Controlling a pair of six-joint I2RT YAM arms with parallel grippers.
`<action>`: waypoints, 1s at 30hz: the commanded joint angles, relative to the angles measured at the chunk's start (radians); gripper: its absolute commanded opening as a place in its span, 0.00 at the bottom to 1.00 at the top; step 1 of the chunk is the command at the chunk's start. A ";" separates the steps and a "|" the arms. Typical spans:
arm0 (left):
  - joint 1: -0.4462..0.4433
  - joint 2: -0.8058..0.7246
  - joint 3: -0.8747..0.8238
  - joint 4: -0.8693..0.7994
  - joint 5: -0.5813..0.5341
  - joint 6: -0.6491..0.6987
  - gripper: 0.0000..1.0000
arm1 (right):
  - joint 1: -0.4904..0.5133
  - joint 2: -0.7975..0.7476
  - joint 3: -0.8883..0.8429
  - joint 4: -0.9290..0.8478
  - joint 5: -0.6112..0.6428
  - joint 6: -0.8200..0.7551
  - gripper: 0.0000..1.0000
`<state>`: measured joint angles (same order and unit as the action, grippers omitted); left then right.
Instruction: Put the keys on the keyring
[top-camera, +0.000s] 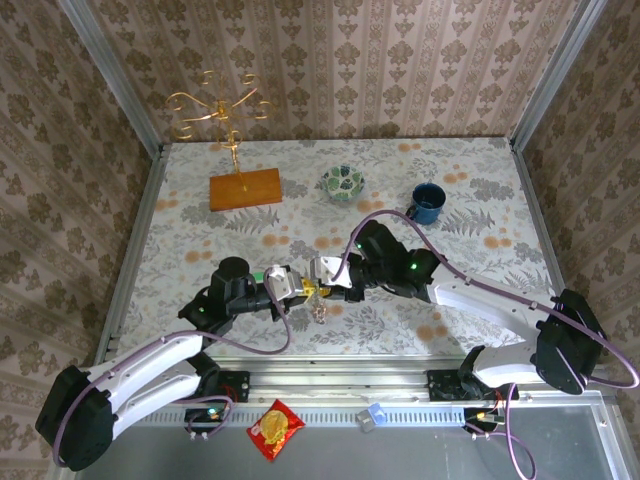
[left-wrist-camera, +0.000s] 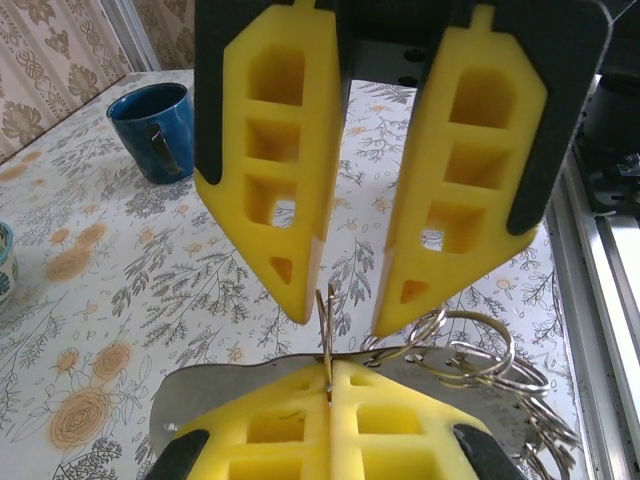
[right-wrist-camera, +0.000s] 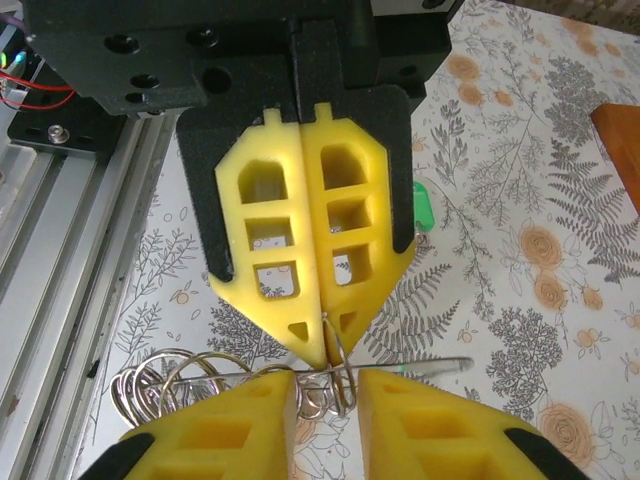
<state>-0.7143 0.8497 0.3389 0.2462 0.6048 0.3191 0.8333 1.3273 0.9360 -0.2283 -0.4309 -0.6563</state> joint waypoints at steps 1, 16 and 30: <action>-0.010 0.003 0.049 -0.014 0.013 0.035 0.00 | 0.008 0.010 0.034 -0.017 0.008 -0.022 0.18; -0.018 0.023 0.043 0.036 -0.009 0.026 0.15 | 0.008 0.012 0.034 -0.017 -0.067 0.007 0.00; -0.022 -0.016 0.045 -0.003 -0.023 0.045 0.00 | -0.011 -0.060 -0.034 -0.022 0.073 -0.016 0.22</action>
<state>-0.7334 0.8623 0.3534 0.2340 0.5888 0.3454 0.8318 1.3121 0.9226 -0.2367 -0.4156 -0.6491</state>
